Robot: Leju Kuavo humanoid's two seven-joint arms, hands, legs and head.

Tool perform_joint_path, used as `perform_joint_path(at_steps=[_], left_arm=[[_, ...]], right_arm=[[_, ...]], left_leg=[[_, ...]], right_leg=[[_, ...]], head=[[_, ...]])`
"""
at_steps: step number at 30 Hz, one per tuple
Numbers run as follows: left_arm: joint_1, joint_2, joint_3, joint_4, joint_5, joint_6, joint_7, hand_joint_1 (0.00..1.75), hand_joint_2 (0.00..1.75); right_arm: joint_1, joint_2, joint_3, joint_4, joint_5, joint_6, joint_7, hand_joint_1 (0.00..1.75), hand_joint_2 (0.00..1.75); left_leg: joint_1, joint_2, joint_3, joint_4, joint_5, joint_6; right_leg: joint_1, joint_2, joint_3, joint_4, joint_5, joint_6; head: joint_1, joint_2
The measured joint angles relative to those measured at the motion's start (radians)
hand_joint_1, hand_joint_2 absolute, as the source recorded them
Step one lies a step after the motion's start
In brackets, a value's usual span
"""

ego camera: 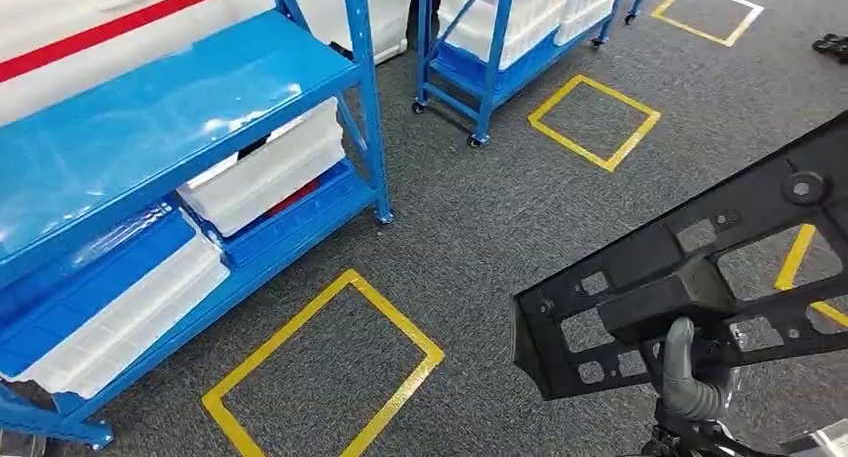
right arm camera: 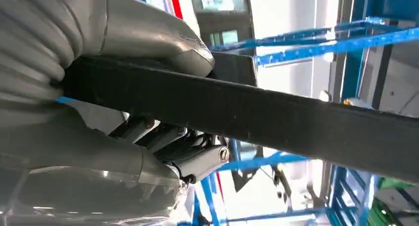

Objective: Take the parts from the cabinet and place them on the table.

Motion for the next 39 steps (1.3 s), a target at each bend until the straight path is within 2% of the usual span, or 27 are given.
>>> perform_joint_path(at_steps=[1,2,3,5,6,8,10,11,12,13,15,16,17,21,23,24,26,27,28,30,31,32,33,36,37,38,39], left_arm=[[0.000,0.000,0.001,0.000,-0.001,-0.002,-0.001,0.00,0.00],[0.000,-0.001,0.001,0.000,-0.002,-0.003,-0.001,0.00,0.00],[-0.001,0.000,0.002,0.000,-0.002,-0.005,-0.001,0.00,0.00],[-0.003,-0.001,0.002,0.000,-0.005,-0.011,0.000,0.00,0.00],[-0.003,-0.001,0.002,0.000,-0.010,-0.014,0.001,0.00,0.00],[-0.002,0.000,0.003,0.000,-0.017,-0.019,0.001,0.00,0.00],[0.001,0.000,0.004,0.000,-0.017,-0.021,0.001,0.00,0.00],[0.001,0.000,0.004,0.000,-0.017,-0.021,0.001,0.00,0.00],[0.001,0.001,0.005,0.000,-0.016,-0.021,0.001,0.00,0.00],[0.001,0.001,0.005,0.000,-0.017,-0.021,0.001,0.00,0.00],[0.000,0.002,0.005,0.000,-0.017,-0.022,0.001,0.00,0.00],[0.001,0.002,0.005,0.000,-0.017,-0.022,0.001,0.00,0.00],[0.002,0.002,0.006,0.000,-0.018,-0.022,0.001,0.00,0.00],[-0.003,0.003,0.008,0.000,-0.021,-0.023,-0.003,0.00,0.00],[-0.002,0.002,0.009,0.000,-0.021,-0.018,-0.007,0.00,0.00],[-0.001,0.002,0.010,0.000,-0.021,-0.014,-0.009,0.00,0.00],[0.002,0.002,0.012,0.000,-0.020,-0.003,-0.018,0.00,0.00],[0.002,0.001,0.014,0.000,-0.020,0.001,-0.020,0.00,0.00],[0.002,-0.001,0.019,0.000,-0.020,0.005,-0.022,0.00,0.00],[0.000,-0.004,0.024,0.000,-0.021,0.009,-0.025,0.00,0.00],[0.000,-0.006,0.027,0.000,-0.021,0.010,-0.026,0.00,0.00],[0.000,-0.006,0.028,0.000,-0.021,0.011,-0.027,0.00,0.00],[0.001,-0.008,0.029,0.000,-0.022,0.011,-0.028,0.00,0.00],[-0.002,-0.009,0.032,0.000,-0.032,0.012,-0.029,0.00,0.00],[-0.004,-0.008,0.032,-0.002,-0.034,0.012,-0.029,0.00,0.00],[-0.003,-0.008,0.034,-0.002,-0.034,0.013,-0.029,0.00,0.00],[-0.001,-0.008,0.034,-0.002,-0.034,0.014,-0.029,0.00,0.00]], right_arm=[[-0.002,0.000,0.000,-0.006,0.005,0.000,0.000,1.75,1.75],[-0.004,0.000,0.000,-0.007,0.007,0.000,0.001,1.75,1.75],[-0.005,0.002,0.000,-0.011,0.008,-0.001,0.001,1.75,1.75],[-0.004,0.002,0.000,-0.012,0.014,-0.003,0.006,1.75,1.75],[-0.004,0.004,0.000,-0.012,0.022,-0.004,0.008,1.75,1.75],[-0.005,0.009,0.000,-0.012,0.037,-0.008,0.010,1.75,1.75],[-0.004,0.016,0.000,-0.010,0.050,-0.010,0.010,1.75,1.75],[-0.004,0.018,0.000,-0.008,0.051,-0.011,0.010,1.75,1.75],[-0.003,0.018,0.000,-0.005,0.052,-0.012,0.010,1.75,1.75],[-0.002,0.018,0.000,-0.003,0.053,-0.012,0.010,1.75,1.75],[-0.001,0.019,0.000,-0.003,0.056,-0.013,0.010,1.75,1.75],[-0.001,0.020,0.000,-0.003,0.060,-0.015,0.009,1.75,1.75],[-0.004,0.020,0.000,-0.002,0.063,-0.018,0.008,1.75,1.75],[-0.005,0.023,0.001,-0.002,0.101,-0.033,0.007,1.75,1.75],[-0.007,0.023,0.003,-0.002,0.119,-0.036,0.008,1.75,1.75],[-0.013,0.024,0.008,0.000,0.128,-0.037,0.008,1.75,1.75],[-0.014,0.024,0.021,0.008,0.143,-0.036,0.007,1.75,1.75],[-0.014,0.024,0.026,0.014,0.150,-0.035,0.006,1.75,1.75],[-0.014,0.024,0.032,0.021,0.155,-0.035,0.006,1.75,1.75],[-0.017,0.024,0.037,0.030,0.161,-0.035,0.003,1.75,1.75],[-0.021,0.024,0.040,0.032,0.161,-0.035,0.002,1.75,1.75],[-0.026,0.024,0.045,0.035,0.162,-0.035,0.001,1.75,1.75],[-0.033,0.024,0.051,0.037,0.164,-0.035,0.000,1.75,1.75],[-0.034,0.024,0.053,0.039,0.164,-0.035,0.000,1.75,1.75],[-0.034,0.025,0.053,0.039,0.164,-0.035,0.000,1.75,1.75],[-0.037,0.025,0.053,0.039,0.164,-0.035,-0.002,1.75,1.75],[-0.041,0.026,0.055,0.040,0.164,-0.035,-0.002,1.75,1.75]], left_leg=[[-0.001,0.009,0.000,0.002,-0.002,-0.003],[-0.009,0.015,-0.004,0.006,-0.003,-0.007],[-0.008,0.020,-0.004,0.006,-0.002,-0.011],[-0.007,0.036,-0.002,0.003,0.000,-0.018],[-0.011,0.043,-0.003,0.006,-0.004,-0.024],[-0.001,-0.041,-0.030,0.071,-0.063,-0.034],[0.002,-0.064,-0.099,0.241,-0.151,-0.040],[0.004,-0.065,-0.125,0.306,-0.173,-0.042],[0.006,-0.065,-0.133,0.328,-0.169,-0.042],[0.008,-0.065,-0.118,0.299,-0.143,-0.043],[0.013,-0.077,-0.035,0.135,-0.052,-0.041],[0.019,-0.123,0.008,0.042,-0.015,-0.041],[0.021,-0.176,0.015,0.018,-0.029,-0.040],[0.017,-0.134,0.012,0.009,-0.017,-0.019],[0.018,-0.107,0.013,0.000,-0.007,-0.002],[0.015,-0.090,0.009,0.000,-0.006,0.000],[0.010,-0.059,0.004,0.001,-0.006,0.002],[0.009,-0.046,0.003,0.001,-0.006,0.002],[0.008,-0.032,0.003,0.002,-0.006,0.002],[0.008,-0.010,0.005,0.003,-0.008,0.000],[0.007,-0.003,0.007,0.004,-0.011,-0.003],[0.001,0.004,0.006,0.005,-0.013,-0.007],[-0.004,0.011,0.005,0.009,-0.015,-0.012],[-0.005,0.044,0.011,0.004,-0.016,-0.024],[-0.002,0.034,0.007,0.012,-0.029,-0.033],[0.001,-0.011,-0.003,0.044,-0.055,-0.036],[0.003,-0.043,-0.033,0.113,-0.097,-0.037]], right_leg=[[0.007,-0.041,0.035,-0.072,-0.008,-0.009],[0.017,-0.052,0.035,-0.078,-0.003,-0.019],[0.019,-0.033,0.032,-0.078,-0.001,-0.025],[0.021,-0.018,0.026,-0.078,0.002,-0.032],[0.011,-0.007,0.027,-0.088,0.010,-0.042],[0.005,0.008,0.022,-0.091,0.019,-0.050],[0.005,0.027,0.015,-0.090,0.022,-0.055],[0.005,0.039,0.012,-0.089,0.025,-0.055],[0.005,0.053,0.010,-0.088,0.027,-0.053],[0.004,0.066,0.009,-0.087,0.029,-0.050],[0.002,0.093,0.008,-0.081,0.029,-0.047],[0.001,0.105,0.006,-0.077,0.029,-0.042],[0.006,0.115,-0.002,-0.070,0.030,-0.034],[-0.003,0.161,-0.022,-0.075,0.051,-0.002],[0.002,0.063,-0.044,-0.026,0.008,0.000],[0.001,0.039,-0.079,0.050,-0.037,0.005],[-0.002,0.027,-0.148,0.207,-0.103,0.010],[-0.003,0.026,-0.159,0.238,-0.106,0.011],[-0.004,0.025,-0.145,0.221,-0.087,0.012],[-0.004,0.011,-0.057,0.072,-0.013,0.008],[-0.001,-0.022,0.002,-0.029,0.023,0.002],[0.012,-0.081,0.021,-0.067,0.002,-0.004],[0.017,-0.069,0.016,-0.073,0.008,-0.017],[0.020,-0.036,0.008,-0.075,0.012,-0.030],[0.009,-0.023,0.013,-0.084,0.019,-0.040],[0.009,-0.012,0.011,-0.086,0.021,-0.047],[0.009,-0.001,0.009,-0.085,0.023,-0.052]], head=[[0.000,0.000],[0.000,0.000],[0.000,0.000],[0.000,0.000],[0.000,0.000],[0.000,0.000],[0.000,0.000],[0.000,0.000],[0.000,0.000],[0.000,0.000],[0.000,0.000],[0.000,0.000],[0.000,0.000],[0.000,0.000],[0.001,0.000],[0.000,0.000],[0.000,0.000],[0.000,0.000],[0.000,0.000],[0.000,0.000],[0.000,0.000],[0.000,0.000],[0.000,0.000],[0.000,0.000],[0.000,0.000],[0.000,0.000],[0.000,0.000]])
